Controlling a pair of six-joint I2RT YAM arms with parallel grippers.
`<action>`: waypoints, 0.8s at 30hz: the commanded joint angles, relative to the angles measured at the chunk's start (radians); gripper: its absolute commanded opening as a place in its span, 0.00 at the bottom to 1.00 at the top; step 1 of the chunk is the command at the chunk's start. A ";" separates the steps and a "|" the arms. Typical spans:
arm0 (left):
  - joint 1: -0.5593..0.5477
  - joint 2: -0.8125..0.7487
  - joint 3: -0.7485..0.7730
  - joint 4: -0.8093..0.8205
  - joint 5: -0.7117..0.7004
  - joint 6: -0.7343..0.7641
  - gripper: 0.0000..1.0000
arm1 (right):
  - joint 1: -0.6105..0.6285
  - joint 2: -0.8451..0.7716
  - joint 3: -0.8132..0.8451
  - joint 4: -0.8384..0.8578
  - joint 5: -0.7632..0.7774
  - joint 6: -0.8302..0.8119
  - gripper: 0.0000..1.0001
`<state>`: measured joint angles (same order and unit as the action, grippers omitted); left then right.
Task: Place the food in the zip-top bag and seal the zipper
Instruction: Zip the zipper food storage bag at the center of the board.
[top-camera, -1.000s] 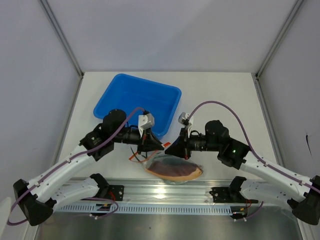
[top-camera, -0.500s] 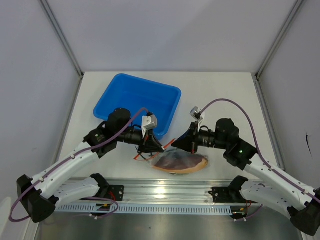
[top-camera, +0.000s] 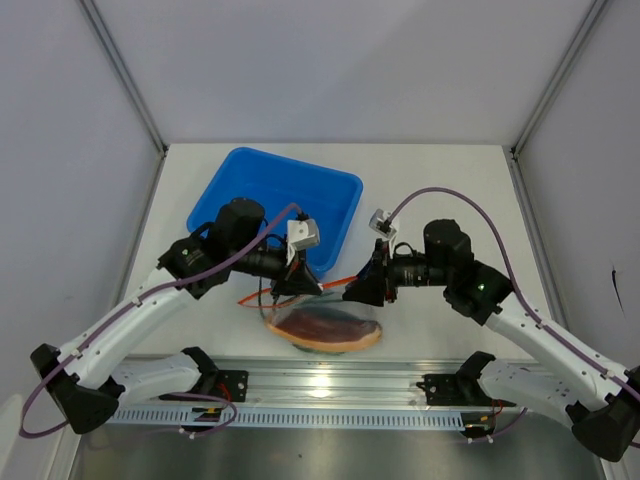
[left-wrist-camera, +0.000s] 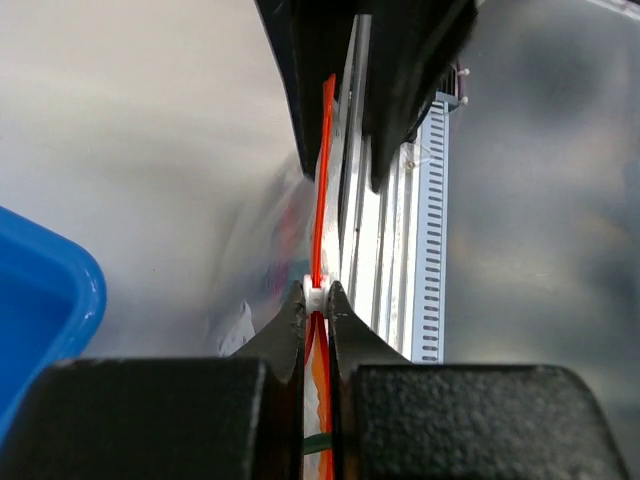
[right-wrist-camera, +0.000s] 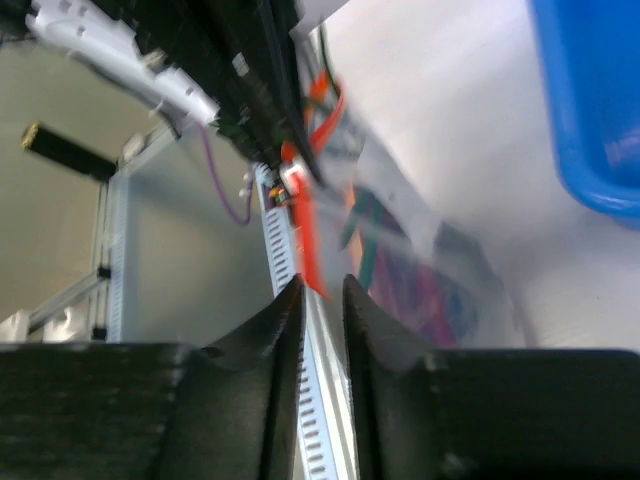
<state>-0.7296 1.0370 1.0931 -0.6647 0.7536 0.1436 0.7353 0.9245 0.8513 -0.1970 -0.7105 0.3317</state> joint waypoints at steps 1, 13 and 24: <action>0.007 0.047 0.137 -0.090 0.019 0.088 0.01 | 0.036 0.025 0.117 -0.171 -0.078 -0.149 0.40; 0.007 0.115 0.188 -0.151 0.064 0.100 0.01 | 0.049 0.175 0.268 -0.337 -0.069 -0.327 0.58; -0.001 0.120 0.189 -0.136 0.081 0.091 0.00 | 0.056 0.338 0.443 -0.453 -0.049 -0.439 0.54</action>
<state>-0.7300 1.1706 1.2568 -0.8356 0.7837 0.2279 0.7845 1.2522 1.2182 -0.6147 -0.7589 -0.0463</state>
